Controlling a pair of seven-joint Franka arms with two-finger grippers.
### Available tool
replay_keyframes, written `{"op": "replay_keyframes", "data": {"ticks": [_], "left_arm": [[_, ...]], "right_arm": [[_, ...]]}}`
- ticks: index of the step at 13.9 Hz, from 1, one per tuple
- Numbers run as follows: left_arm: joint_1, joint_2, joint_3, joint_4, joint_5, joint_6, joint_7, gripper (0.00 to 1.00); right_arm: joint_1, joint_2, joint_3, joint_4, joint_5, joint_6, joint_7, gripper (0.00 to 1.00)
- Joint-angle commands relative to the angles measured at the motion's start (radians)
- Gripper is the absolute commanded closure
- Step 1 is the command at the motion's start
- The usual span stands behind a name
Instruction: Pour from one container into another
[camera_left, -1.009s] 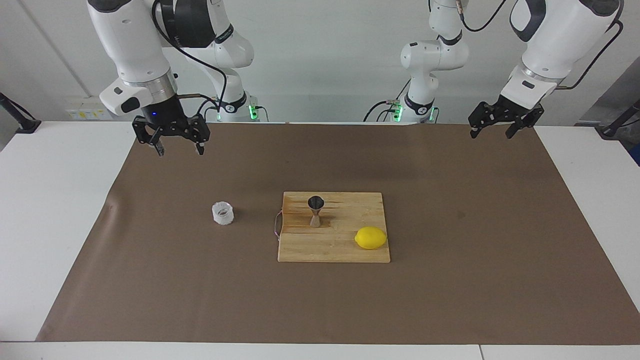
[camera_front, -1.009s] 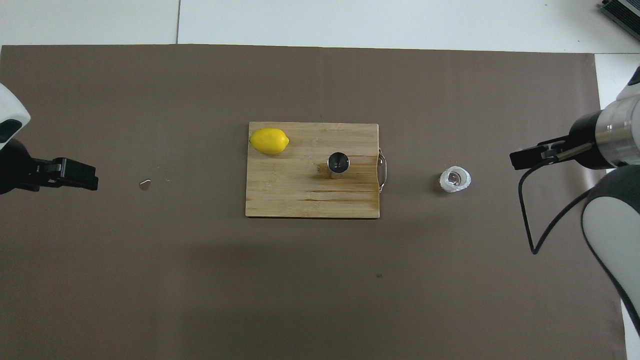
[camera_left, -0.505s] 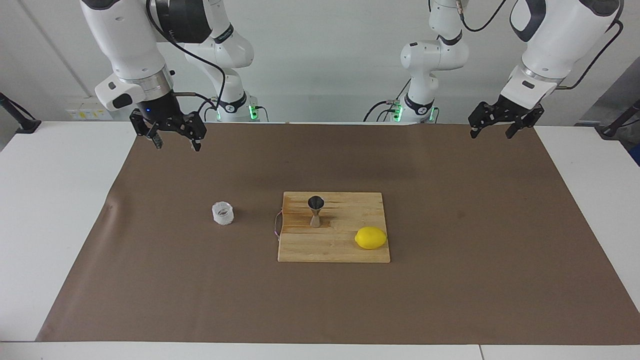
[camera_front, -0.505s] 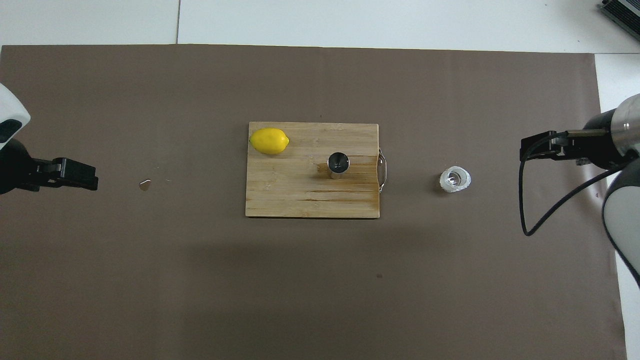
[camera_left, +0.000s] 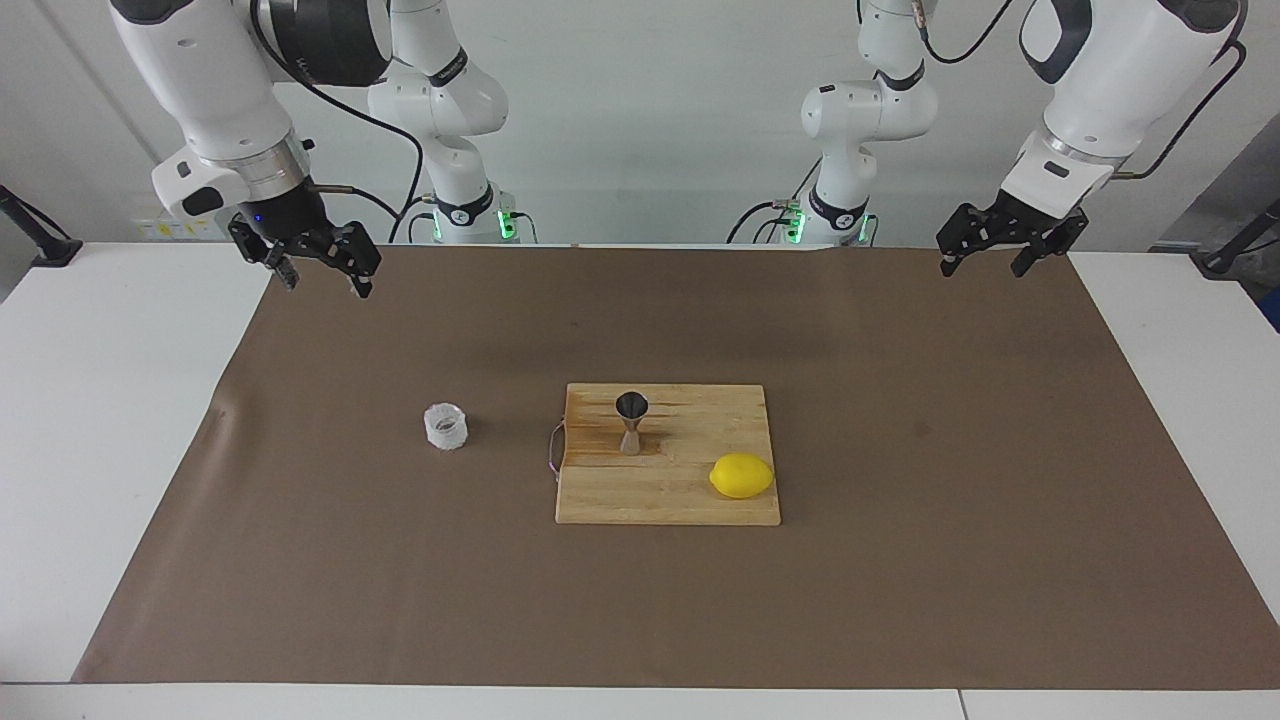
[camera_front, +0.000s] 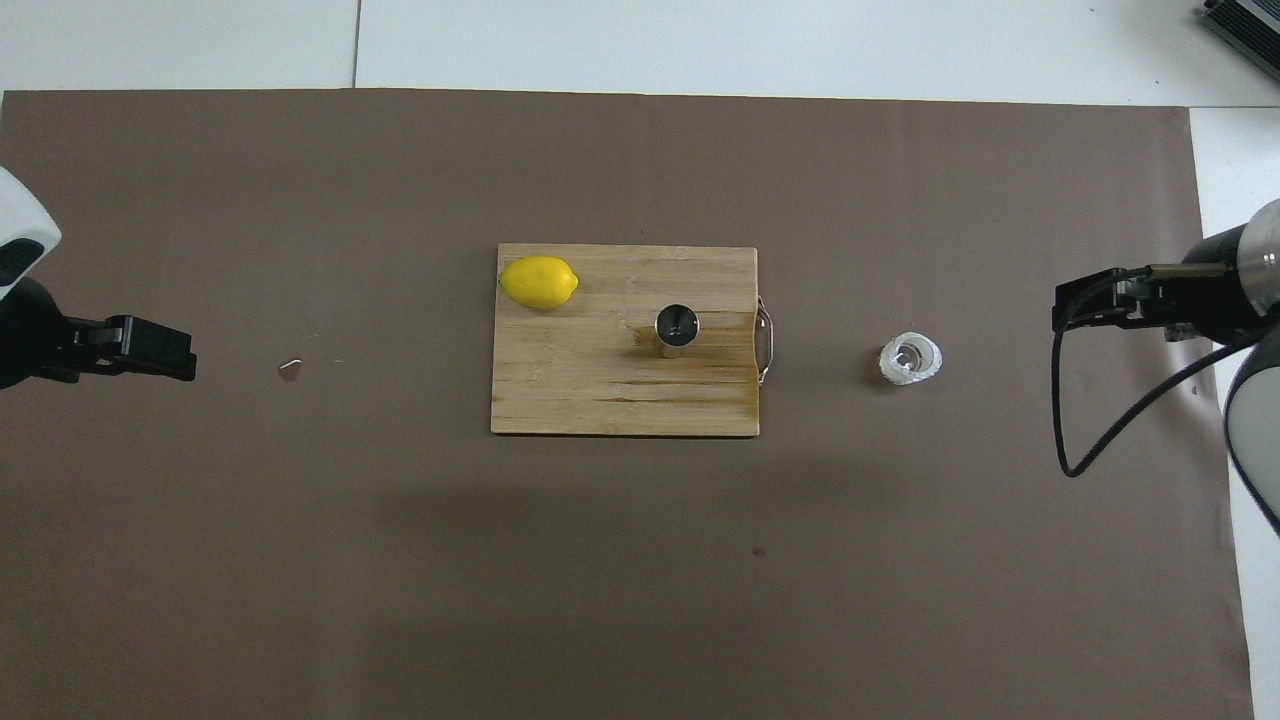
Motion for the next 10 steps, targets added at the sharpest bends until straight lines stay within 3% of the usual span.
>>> {"op": "replay_keyframes", "data": {"ticks": [1,10], "left_arm": [[0.008,-0.018,-0.001,-0.005,-0.011,-0.016,0.008,0.00],[0.008,-0.018,-0.001,-0.005,-0.011,-0.016,0.008,0.00]], "right_arm": [[0.007,-0.013,-0.004,-0.003,-0.017,-0.018,0.019,0.00],[-0.040,-0.015,0.065,-0.006,-0.017,-0.022,0.021,0.00]]}}
